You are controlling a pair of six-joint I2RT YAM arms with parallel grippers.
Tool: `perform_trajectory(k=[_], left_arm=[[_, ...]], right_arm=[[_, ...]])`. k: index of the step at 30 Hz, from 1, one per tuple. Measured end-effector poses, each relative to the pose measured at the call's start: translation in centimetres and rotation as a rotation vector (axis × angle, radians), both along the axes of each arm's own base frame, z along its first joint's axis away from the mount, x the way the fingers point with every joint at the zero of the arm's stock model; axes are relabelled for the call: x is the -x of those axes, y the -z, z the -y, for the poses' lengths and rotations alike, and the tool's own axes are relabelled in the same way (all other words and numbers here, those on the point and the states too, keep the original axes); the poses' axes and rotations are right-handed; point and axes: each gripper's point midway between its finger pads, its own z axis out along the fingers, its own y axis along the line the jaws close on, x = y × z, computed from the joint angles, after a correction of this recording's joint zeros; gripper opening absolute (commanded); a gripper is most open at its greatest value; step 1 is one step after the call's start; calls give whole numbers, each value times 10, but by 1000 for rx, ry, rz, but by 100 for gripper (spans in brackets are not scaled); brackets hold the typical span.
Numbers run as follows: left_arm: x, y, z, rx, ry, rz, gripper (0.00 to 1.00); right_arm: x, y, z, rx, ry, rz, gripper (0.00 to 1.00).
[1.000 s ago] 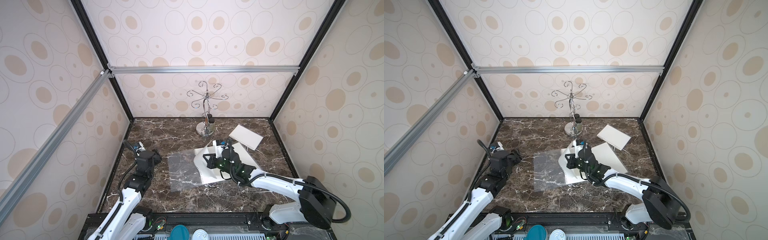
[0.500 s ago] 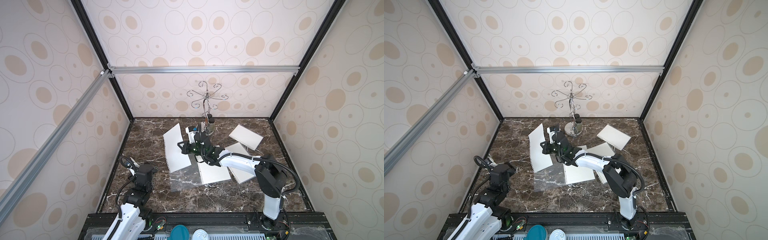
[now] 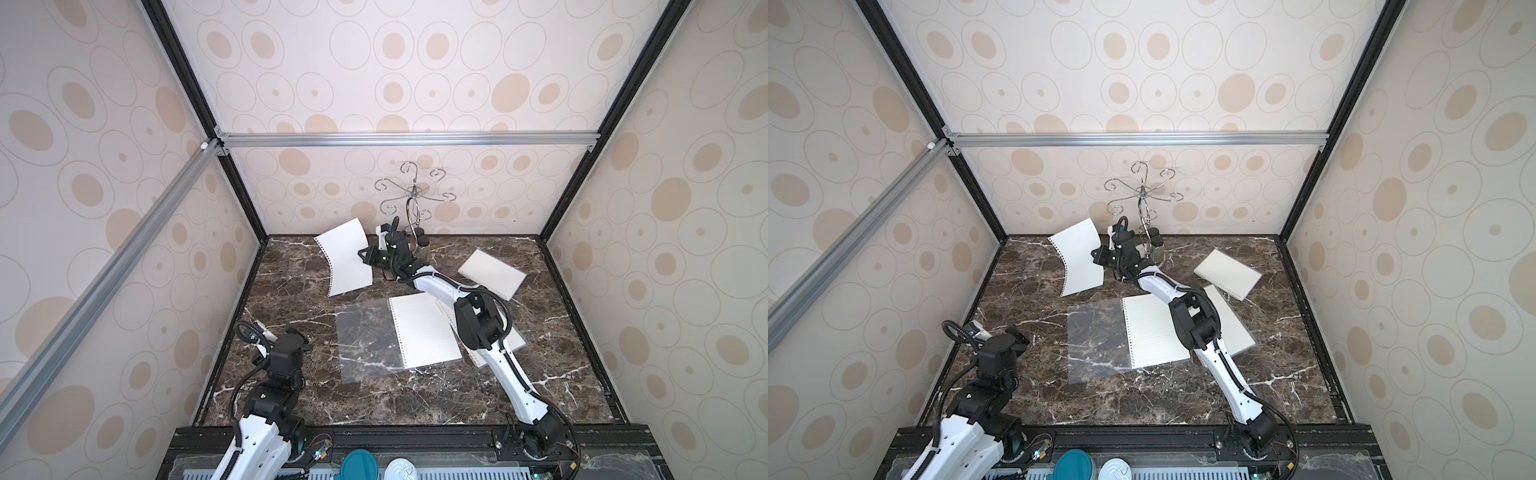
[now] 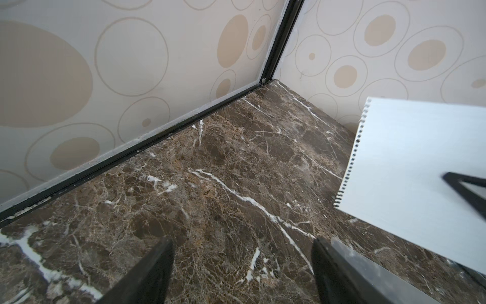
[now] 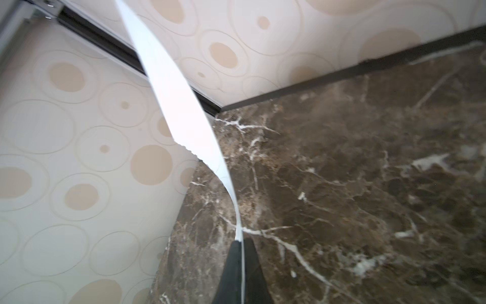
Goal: Tear off pages from different notebooks
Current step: Place the paper at the center of the board.
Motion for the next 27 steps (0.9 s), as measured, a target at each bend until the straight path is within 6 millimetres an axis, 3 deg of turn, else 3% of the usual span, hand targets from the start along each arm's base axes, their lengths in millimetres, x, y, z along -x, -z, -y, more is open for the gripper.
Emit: perform_trajectory(k=[2, 4, 12, 18, 22, 23, 27], left_arm=[[0, 0, 0, 0, 0, -2, 83], [0, 1, 0, 0, 1, -3, 83], [0, 1, 0, 1, -1, -2, 84], [0, 0, -1, 2, -2, 2, 84], [0, 0, -1, 2, -2, 2, 85], [0, 0, -1, 1, -2, 2, 85], [0, 0, -1, 1, -2, 1, 85]], right_arm=[[4, 20, 0, 23, -3, -51, 9], [9, 26, -3, 35, -11, -75, 14], [16, 7, -13, 18, -23, -59, 67], [18, -7, -7, 27, -11, -45, 83], [28, -20, 10, 77, 21, -37, 94], [32, -26, 17, 93, 35, -32, 100], [44, -62, 38, 132, 72, 28, 100]])
